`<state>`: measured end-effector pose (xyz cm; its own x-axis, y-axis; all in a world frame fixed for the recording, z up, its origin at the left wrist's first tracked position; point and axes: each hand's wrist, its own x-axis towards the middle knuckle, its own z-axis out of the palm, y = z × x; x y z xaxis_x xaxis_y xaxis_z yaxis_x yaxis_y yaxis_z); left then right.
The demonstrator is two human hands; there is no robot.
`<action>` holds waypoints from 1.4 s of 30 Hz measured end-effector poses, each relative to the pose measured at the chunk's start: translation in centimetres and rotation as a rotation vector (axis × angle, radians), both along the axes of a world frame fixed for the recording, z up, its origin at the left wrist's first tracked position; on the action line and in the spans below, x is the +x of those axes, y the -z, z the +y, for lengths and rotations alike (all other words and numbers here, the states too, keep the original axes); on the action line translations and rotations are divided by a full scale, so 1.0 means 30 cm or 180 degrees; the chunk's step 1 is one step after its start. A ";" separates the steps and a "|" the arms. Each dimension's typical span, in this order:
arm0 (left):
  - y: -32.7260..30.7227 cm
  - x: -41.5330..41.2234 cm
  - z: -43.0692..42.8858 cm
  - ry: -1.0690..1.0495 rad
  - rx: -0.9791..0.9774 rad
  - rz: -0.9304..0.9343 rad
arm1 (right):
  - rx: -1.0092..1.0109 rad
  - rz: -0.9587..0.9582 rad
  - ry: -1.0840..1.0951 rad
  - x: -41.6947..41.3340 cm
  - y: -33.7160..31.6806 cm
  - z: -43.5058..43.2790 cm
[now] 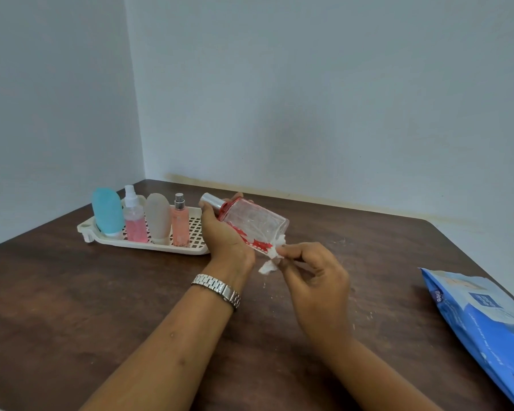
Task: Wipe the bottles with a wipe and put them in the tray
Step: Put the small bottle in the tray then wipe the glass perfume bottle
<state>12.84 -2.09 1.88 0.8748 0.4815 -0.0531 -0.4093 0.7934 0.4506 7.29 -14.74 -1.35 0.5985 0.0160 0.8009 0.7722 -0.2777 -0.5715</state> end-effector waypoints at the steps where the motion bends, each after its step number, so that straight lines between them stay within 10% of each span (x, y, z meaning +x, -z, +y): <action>1: -0.002 -0.002 -0.001 0.0030 0.0010 0.0031 | -0.0311 -0.0359 0.0098 0.006 -0.005 -0.009; 9: -0.008 -0.028 -0.061 0.0146 0.0331 0.0340 | -0.2146 -0.1831 0.0764 0.027 -0.020 -0.045; 21: 0.034 -0.043 -0.131 0.0755 0.0965 0.0417 | -0.1722 -0.1422 0.0500 0.009 -0.052 -0.043; 29: 0.020 -0.036 -0.070 0.0333 0.1014 0.0495 | -0.2851 -0.1213 0.0326 0.026 -0.024 -0.061; 42: 0.063 -0.029 -0.074 0.0940 0.1818 0.0296 | -0.0528 0.0386 0.0074 0.107 -0.071 -0.151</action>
<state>11.97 -4.30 -0.02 0.9789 0.1961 0.0580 -0.1494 0.4916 0.8579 10.50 -19.28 0.78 0.6922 0.1266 0.7105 0.6928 -0.3927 -0.6049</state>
